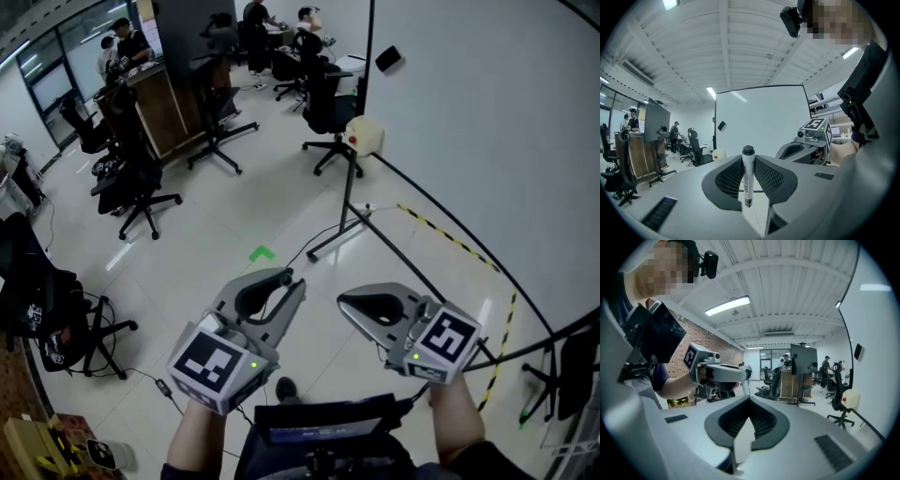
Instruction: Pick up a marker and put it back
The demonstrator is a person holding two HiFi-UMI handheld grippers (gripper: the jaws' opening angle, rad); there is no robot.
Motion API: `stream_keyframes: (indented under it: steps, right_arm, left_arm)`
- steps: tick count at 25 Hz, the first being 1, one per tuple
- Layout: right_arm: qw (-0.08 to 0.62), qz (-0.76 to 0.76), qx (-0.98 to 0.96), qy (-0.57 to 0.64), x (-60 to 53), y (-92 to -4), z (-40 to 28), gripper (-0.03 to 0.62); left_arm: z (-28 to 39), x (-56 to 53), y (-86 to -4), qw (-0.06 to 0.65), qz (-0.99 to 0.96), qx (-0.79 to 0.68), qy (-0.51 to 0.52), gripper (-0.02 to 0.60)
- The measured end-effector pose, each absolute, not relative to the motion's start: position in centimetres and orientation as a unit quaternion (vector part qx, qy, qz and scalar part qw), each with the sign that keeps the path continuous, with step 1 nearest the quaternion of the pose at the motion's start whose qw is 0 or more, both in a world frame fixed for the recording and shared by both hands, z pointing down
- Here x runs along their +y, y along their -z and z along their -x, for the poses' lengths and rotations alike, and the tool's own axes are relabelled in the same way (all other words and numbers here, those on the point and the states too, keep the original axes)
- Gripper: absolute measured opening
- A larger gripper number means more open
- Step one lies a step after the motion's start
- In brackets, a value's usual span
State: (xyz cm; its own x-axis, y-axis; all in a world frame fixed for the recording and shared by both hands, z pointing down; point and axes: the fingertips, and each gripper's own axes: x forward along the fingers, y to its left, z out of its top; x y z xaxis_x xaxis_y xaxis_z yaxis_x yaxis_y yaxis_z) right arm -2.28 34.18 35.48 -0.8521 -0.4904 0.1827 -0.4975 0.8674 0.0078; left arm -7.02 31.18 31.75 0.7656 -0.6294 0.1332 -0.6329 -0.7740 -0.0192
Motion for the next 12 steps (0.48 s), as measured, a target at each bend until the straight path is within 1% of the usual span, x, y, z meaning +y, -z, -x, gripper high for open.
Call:
stream_keyframes:
  steps: [4,12]
  right_arm:
    - [0.09,-0.252,-0.962,-0.044,36.5,-36.5,0.0,0.014]
    - [0.071,-0.262,-0.96,-0.067,38.2,-37.2,-1.0,0.014]
  left_arm:
    - [4.9,34.0,-32.1,0.027,-0.939,-0.337,-0.067,0.074]
    - [4.3,36.4,-32.8,0.046,-0.94,-0.329,-0.073,0.074]
